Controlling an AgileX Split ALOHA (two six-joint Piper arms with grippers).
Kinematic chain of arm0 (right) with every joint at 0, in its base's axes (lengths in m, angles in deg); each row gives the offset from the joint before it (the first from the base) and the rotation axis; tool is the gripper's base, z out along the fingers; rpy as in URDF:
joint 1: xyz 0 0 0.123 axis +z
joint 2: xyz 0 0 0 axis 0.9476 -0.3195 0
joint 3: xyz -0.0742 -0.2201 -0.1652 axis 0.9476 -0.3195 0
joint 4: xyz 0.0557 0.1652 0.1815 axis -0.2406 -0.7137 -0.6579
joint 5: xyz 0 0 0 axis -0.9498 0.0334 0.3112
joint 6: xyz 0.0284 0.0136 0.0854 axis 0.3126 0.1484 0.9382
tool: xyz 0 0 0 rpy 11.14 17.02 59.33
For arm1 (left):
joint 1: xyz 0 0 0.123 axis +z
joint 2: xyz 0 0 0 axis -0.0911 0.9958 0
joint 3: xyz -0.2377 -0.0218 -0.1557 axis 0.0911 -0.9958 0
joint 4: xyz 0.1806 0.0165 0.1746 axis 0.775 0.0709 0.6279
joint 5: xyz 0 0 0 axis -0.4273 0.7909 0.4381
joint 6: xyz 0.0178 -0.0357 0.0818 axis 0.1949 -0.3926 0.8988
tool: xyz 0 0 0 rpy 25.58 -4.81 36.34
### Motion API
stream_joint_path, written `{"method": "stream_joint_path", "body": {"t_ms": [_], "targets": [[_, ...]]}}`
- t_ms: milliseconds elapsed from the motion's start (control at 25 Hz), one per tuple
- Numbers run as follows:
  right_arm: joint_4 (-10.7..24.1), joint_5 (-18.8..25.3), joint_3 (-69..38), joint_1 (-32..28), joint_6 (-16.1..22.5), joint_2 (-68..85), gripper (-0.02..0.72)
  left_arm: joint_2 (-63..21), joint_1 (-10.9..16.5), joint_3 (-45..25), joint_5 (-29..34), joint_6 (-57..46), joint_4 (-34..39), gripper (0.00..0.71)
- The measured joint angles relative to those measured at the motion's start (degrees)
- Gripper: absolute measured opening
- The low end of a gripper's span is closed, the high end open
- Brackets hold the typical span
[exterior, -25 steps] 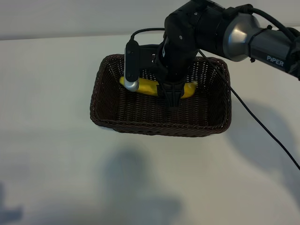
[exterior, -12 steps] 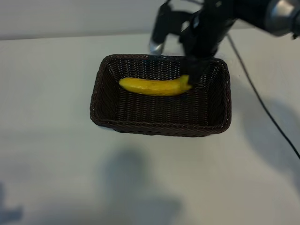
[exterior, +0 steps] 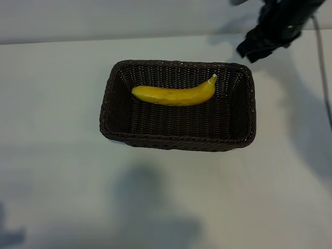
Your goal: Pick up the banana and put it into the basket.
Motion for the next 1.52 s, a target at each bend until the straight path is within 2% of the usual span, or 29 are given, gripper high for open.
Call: {"method": "stream_joint_path", "body": {"t_ms": [120, 280, 400, 520, 720, 880, 960, 1080, 1520], "targets": [[0.0, 2.64, 0.0, -3.31, 8.03, 0.0, 0.505, 0.0, 0.0, 0.0, 0.0, 0.0, 0.0, 0.482], [0.0, 8.06, 0.0, -7.67, 13.39, 0.0, 0.505, 0.0, 0.0, 0.0, 0.0, 0.0, 0.0, 0.482], [0.06, 11.85, 0.0, -10.25, 15.58, 0.0, 0.505, 0.0, 0.0, 0.0, 0.0, 0.05, 0.0, 0.482], [0.85, 14.09, 0.0, -11.1, 15.22, 0.0, 0.505, 0.0, 0.0, 0.0, 0.0, 0.05, 0.0, 0.482], [2.04, 14.35, -0.07, -10.99, 12.63, 1.16, 0.505, 0.0, 0.0, 0.0, 0.0, 0.05, 0.0, 0.482], [4.89, 14.29, -3.52, -10.99, 12.17, 6.86, 0.504, 0.0, 0.0, 0.0, 0.0, 0.05, 0.0, 0.482], [7.22, 14.29, -7.5, -10.99, 12.17, 10.93, 0.504, 0.0, 0.0, 0.0, 0.0, 0.05, 0.0, 0.482], [8.52, 14.36, -14.61, -10.99, 12.17, 18.05, 0.504, 0.0, 0.0, 0.0, 0.0, 0.05, 0.0, 0.482], [8.2, 14.78, -38.45, -10.99, 12.15, 43.02, 0.504, 0.0, 0.0, 0.0, 0.0, 0.05, 0.0, 0.482]]}}
